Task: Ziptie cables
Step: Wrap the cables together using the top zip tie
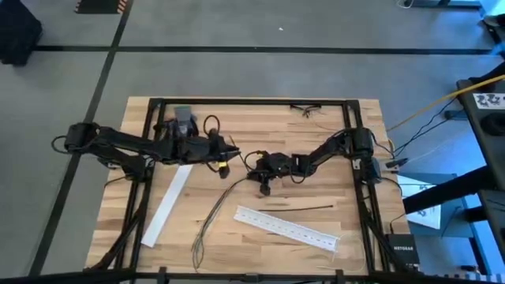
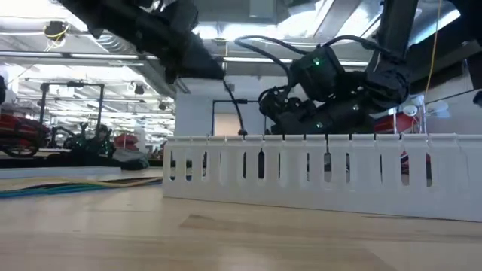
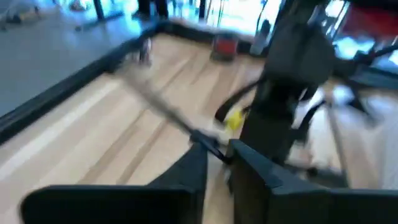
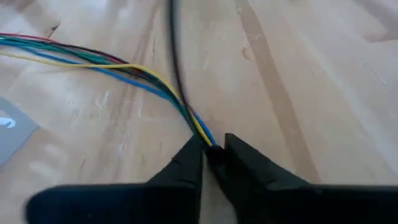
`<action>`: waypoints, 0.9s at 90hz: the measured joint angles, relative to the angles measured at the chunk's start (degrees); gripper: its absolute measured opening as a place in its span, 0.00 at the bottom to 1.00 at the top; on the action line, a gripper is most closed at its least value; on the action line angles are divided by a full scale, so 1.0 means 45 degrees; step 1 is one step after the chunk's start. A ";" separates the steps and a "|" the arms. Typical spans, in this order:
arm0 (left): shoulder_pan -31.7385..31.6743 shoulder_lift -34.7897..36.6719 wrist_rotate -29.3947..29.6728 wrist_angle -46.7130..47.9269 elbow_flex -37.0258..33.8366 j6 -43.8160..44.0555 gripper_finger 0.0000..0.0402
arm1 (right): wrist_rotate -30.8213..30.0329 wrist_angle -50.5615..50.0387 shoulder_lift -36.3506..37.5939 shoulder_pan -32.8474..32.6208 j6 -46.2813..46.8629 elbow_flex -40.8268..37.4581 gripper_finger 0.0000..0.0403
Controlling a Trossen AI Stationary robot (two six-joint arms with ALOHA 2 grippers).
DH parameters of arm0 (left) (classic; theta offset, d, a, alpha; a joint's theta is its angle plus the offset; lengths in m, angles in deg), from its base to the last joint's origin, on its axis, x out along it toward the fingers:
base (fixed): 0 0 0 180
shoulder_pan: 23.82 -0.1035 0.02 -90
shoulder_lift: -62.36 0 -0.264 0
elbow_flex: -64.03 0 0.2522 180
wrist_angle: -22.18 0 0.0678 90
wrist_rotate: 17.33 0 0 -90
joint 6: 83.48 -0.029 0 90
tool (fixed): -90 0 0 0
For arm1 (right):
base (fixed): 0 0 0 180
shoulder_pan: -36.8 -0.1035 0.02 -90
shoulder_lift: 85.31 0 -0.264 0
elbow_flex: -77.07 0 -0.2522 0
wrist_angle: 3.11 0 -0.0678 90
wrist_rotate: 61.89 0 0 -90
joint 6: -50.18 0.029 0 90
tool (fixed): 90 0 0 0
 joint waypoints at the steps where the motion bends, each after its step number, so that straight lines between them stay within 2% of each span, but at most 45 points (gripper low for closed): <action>1: 0.0030 0.0086 -0.0006 0.0190 0.0077 -0.0015 0.25 | 0.0001 -0.0018 0.0034 0.0000 -0.0010 0.0000 0.25; 12: 0.0406 0.1091 -0.0051 0.2288 0.0591 -0.0023 0.37 | 0.0013 -0.0669 0.0553 0.0000 -0.0237 -0.0052 0.38; 22: 0.0907 0.1912 -0.0093 0.4133 0.0655 0.0576 0.44 | -0.0018 -0.1521 0.1113 0.0004 -0.0578 -0.0077 0.46; 35: 0.1689 0.2936 0.0029 0.5774 0.0707 0.2154 0.47 | -0.0137 -0.2444 0.1653 0.0020 -0.0984 -0.0083 0.49; 42: 0.2254 0.3088 0.0502 0.6518 0.0699 0.2683 0.46 | -0.0254 -0.2869 0.1859 0.0024 -0.1089 -0.0083 0.49; 55: 0.3256 0.2691 0.1484 0.7191 0.0679 0.3392 0.43 | -0.0262 -0.3255 0.2070 0.0024 -0.1137 -0.0057 0.49; 81: 0.4123 0.0622 0.1644 0.6872 0.0651 0.4429 0.41 | -0.0190 -0.4551 0.2810 0.0024 -0.1479 -0.0033 0.49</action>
